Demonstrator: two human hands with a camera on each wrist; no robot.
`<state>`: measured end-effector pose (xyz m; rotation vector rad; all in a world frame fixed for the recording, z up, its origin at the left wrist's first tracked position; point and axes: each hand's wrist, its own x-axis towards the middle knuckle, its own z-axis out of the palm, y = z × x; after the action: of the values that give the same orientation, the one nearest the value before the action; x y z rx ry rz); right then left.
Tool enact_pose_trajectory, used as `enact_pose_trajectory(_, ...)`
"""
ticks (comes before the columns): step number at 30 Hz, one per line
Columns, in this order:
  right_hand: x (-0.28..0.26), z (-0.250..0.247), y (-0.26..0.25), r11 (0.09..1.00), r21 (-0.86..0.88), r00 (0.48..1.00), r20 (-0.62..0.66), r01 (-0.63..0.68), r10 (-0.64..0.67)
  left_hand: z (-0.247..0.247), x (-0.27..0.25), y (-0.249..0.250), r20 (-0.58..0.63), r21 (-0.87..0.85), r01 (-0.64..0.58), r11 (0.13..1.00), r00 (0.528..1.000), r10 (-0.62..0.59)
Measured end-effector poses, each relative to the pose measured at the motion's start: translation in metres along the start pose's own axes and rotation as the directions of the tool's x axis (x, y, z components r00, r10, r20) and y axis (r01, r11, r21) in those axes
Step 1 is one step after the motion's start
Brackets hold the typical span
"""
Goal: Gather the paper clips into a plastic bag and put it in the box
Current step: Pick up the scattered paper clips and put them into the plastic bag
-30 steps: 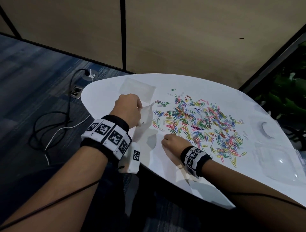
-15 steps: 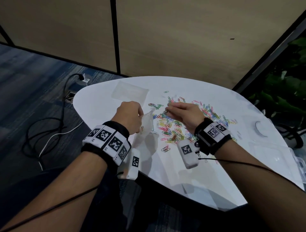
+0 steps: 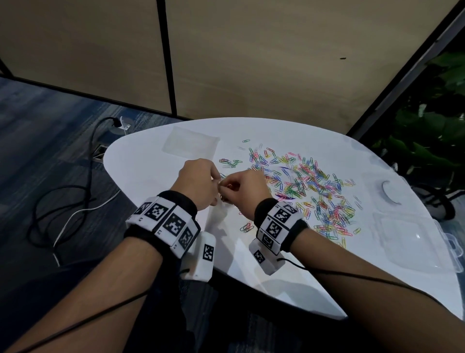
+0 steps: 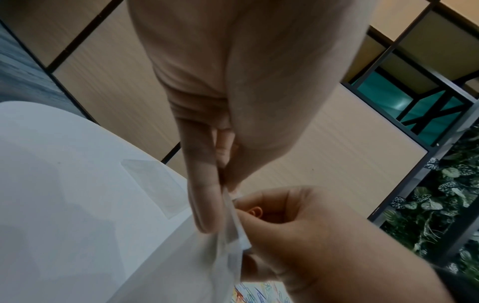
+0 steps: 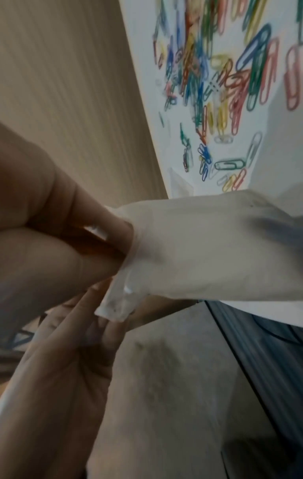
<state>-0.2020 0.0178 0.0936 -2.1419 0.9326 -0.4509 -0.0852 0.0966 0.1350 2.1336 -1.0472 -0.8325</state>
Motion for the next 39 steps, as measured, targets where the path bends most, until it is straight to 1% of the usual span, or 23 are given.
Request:
enact_pose_trajectory(6, 0.006, 0.004, -0.007, 0.986, -0.146, 0.994, 0.082, 0.078, -0.066, -0.007, -0.001, -0.003, -0.015, 0.054, 0.001, 0.999, 1.0, 0.0)
enact_pose_trajectory(7, 0.008, 0.004, -0.008, 0.979, -0.169, 0.988, 0.122, 0.11, -0.09, -0.009, -0.001, -0.005, -0.017, 0.055, 0.006, 0.998, 1.0, -0.005)
enact_pose_trajectory(8, 0.009, 0.004, -0.009, 0.967, -0.204, 0.972, 0.206, 0.155, -0.113, -0.01, 0.0, -0.007, -0.018, 0.06, 0.012, 0.998, 1.0, -0.011)
enact_pose_trajectory(10, 0.009, 0.001, -0.015, 0.936, -0.264, 0.909, 0.402, 0.232, -0.112, -0.013, -0.001, -0.01, -0.021, 0.076, 0.024, 0.997, 1.0, -0.022)
enact_pose_trajectory(11, 0.01, -0.002, -0.016, 0.939, -0.245, 0.894, 0.433, 0.243, -0.118, -0.015, -0.002, -0.012, -0.031, 0.081, 0.027, 0.996, 0.999, -0.025)
enact_pose_trajectory(12, 0.012, -0.005, -0.017, 0.965, -0.161, 0.901, 0.416, 0.208, -0.125, -0.016, -0.002, -0.014, -0.047, 0.086, 0.029, 0.996, 0.999, -0.025)
enact_pose_trajectory(13, 0.013, -0.01, -0.017, 0.992, -0.012, 0.926, 0.359, 0.128, -0.115, -0.019, -0.001, -0.015, -0.068, 0.088, 0.031, 0.996, 0.997, -0.025)
enact_pose_trajectory(14, 0.014, -0.014, -0.015, 0.988, 0.144, 0.956, 0.281, 0.051, -0.09, -0.021, -0.001, -0.017, -0.088, 0.086, 0.035, 0.996, 0.996, -0.027)
enact_pose_trajectory(15, 0.016, -0.017, -0.008, 0.979, 0.204, 0.979, 0.194, 0.026, -0.067, -0.025, 0.0, -0.018, -0.1, 0.079, 0.039, 0.996, 0.995, -0.031)
enact_pose_trajectory(16, 0.017, -0.02, 0.002, 0.991, 0.126, 0.989, 0.134, 0.047, -0.064, -0.028, 0.0, -0.02, -0.103, 0.067, 0.043, 0.997, 0.994, -0.035)
enact_pose_trajectory(17, 0.015, -0.021, 0.015, 0.991, -0.092, 0.986, 0.148, 0.094, -0.08, -0.031, 0.0, -0.021, -0.101, 0.055, 0.043, 0.998, 0.994, -0.038)
enact_pose_trajectory(18, 0.01, -0.019, 0.031, 0.917, -0.362, 0.967, 0.243, 0.167, -0.08, -0.034, 0.0, -0.022, -0.098, 0.045, 0.043, 0.998, 0.994, -0.038)
enact_pose_trajectory(19, 0.001, -0.014, 0.049, 0.785, -0.563, 0.925, 0.378, 0.258, -0.033, -0.035, 0.0, -0.022, -0.096, 0.039, 0.04, 0.998, 0.995, -0.036)
enact_pose_trajectory(20, -0.01, -0.007, 0.067, 0.656, -0.667, 0.873, 0.487, 0.354, 0.023, -0.036, 0.0, -0.022, -0.095, 0.038, 0.036, 0.999, 0.995, -0.032)
enact_pose_trajectory(21, -0.022, 0.001, 0.085, 0.57, -0.707, 0.832, 0.55, 0.419, 0.07, -0.036, 0.0, -0.023, -0.093, 0.038, 0.033, 0.999, 0.995, -0.03)
enact_pose_trajectory(22, -0.032, 0.008, 0.099, 0.528, -0.724, 0.813, 0.573, 0.443, 0.103, -0.036, 0.0, -0.023, -0.091, 0.038, 0.033, 0.999, 0.995, -0.029)
enact_pose_trajectory(23, -0.039, 0.013, 0.11, 0.514, -0.734, 0.818, 0.566, 0.444, 0.101, -0.036, 0.0, -0.023, -0.088, 0.035, 0.034, 0.999, 0.996, -0.03)
enact_pose_trajectory(25, -0.041, 0.015, 0.125, 0.523, -0.753, 0.866, 0.497, 0.4, 0.052, -0.035, 0.0, -0.022, -0.086, 0.031, 0.031, 0.999, 0.996, -0.028)
enact_pose_trajectory(27, -0.037, 0.013, 0.138, 0.529, -0.791, 0.908, 0.41, 0.308, 0.085, -0.034, 0.0, -0.018, -0.081, 0.036, 0.023, 0.999, 0.997, -0.02)
enact_pose_trajectory(30, -0.025, 0.012, 0.155, 0.545, -0.813, 0.927, 0.34, 0.206, 0.156, -0.029, 0.0, -0.014, -0.059, 0.053, 0.017, 0.998, 0.998, -0.014)
enact_pose_trajectory(35, -0.003, 0.007, 0.144, 0.622, -0.764, 0.949, 0.297, 0.172, 0.103, -0.021, 0.002, -0.01, -0.035, 0.066, 0.022, 0.998, 0.999, -0.02)
enact_pose_trajectory(37, 0.004, -0.001, 0.136, 0.693, -0.719, 0.966, 0.21, 0.048, 0.151, -0.018, 0.004, -0.01, -0.028, 0.069, 0.021, 0.997, 0.999, -0.019)
enact_pose_trajectory(39, 0.009, -0.014, 0.133, 0.788, -0.596, 0.963, 0.09, -0.153, 0.255, -0.016, 0.005, -0.009, -0.022, 0.077, 0.018, 0.997, 1.0, -0.016)
